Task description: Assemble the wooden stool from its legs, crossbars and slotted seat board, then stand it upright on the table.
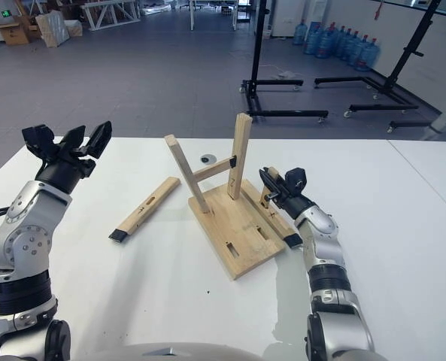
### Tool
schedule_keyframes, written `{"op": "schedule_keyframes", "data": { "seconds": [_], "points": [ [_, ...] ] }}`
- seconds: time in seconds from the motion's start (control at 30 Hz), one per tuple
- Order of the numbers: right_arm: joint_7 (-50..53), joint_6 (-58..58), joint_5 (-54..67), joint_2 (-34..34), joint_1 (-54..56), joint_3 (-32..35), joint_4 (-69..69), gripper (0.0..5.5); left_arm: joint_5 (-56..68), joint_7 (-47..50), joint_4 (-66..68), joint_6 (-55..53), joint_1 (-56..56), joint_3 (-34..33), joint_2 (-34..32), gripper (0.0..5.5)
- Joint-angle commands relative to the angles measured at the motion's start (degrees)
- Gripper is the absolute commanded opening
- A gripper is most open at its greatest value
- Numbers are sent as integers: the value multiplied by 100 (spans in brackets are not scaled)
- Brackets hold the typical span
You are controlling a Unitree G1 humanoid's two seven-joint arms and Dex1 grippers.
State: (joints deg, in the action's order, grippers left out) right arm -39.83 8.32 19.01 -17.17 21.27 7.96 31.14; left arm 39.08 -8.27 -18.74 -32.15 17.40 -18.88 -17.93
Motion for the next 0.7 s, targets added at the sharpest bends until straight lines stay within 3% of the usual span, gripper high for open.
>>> {"op": "schedule_keyframes", "data": {
  "seconds": [0.03, 0.13, 0.17, 0.5, 0.7],
  "points": [
    [33, -366, -157, 90, -320, -128, 350, 39, -67, 20, -28, 33, -59, 12, 18, 408],
    [60, -508, -41, 113, -215, -76, 266, 39, -91, 1, -38, 38, -98, 20, 31, 408],
    [87, -537, 5, 121, -175, -38, 223, 77, -97, -8, -43, 35, -104, 26, 32, 408],
    [184, -992, 149, -162, 33, 231, -608, 243, -168, -108, -21, 46, -110, 76, 59, 408],
    [175, -2532, 1228, -636, 41, 678, -2400, 243, -161, -109, -47, 21, -34, 18, -17, 408]
  ]
}}
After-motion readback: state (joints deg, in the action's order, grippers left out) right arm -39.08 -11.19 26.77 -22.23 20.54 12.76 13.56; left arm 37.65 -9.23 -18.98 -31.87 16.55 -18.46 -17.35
